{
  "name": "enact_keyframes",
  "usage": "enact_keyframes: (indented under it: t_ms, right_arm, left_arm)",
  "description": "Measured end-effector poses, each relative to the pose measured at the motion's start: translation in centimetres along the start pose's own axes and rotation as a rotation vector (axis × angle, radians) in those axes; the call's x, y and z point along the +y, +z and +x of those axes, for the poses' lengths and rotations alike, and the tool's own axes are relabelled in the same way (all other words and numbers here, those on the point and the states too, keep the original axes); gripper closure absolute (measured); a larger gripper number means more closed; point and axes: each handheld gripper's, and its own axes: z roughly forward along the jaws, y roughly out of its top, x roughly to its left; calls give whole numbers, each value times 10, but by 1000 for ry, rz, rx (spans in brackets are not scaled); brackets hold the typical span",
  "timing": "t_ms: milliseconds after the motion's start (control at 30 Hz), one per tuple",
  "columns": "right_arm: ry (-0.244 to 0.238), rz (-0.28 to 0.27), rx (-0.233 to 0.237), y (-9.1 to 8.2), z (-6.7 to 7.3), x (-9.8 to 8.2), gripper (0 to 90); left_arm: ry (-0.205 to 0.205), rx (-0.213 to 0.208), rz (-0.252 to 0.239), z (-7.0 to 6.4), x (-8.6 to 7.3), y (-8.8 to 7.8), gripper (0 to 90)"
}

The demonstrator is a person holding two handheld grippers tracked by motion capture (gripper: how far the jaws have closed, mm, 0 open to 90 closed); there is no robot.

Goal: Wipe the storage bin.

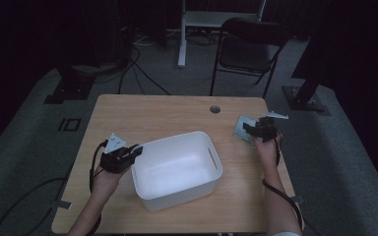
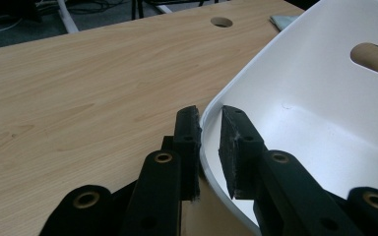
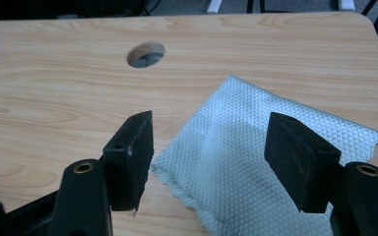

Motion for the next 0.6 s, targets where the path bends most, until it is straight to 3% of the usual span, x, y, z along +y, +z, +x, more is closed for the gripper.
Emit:
enact_keyframes:
  t_ms: [600]
  right_arm:
    - [30,55,-66,39,-12,-4,287]
  left_arm:
    - [-3,1,2,0,0,0,784]
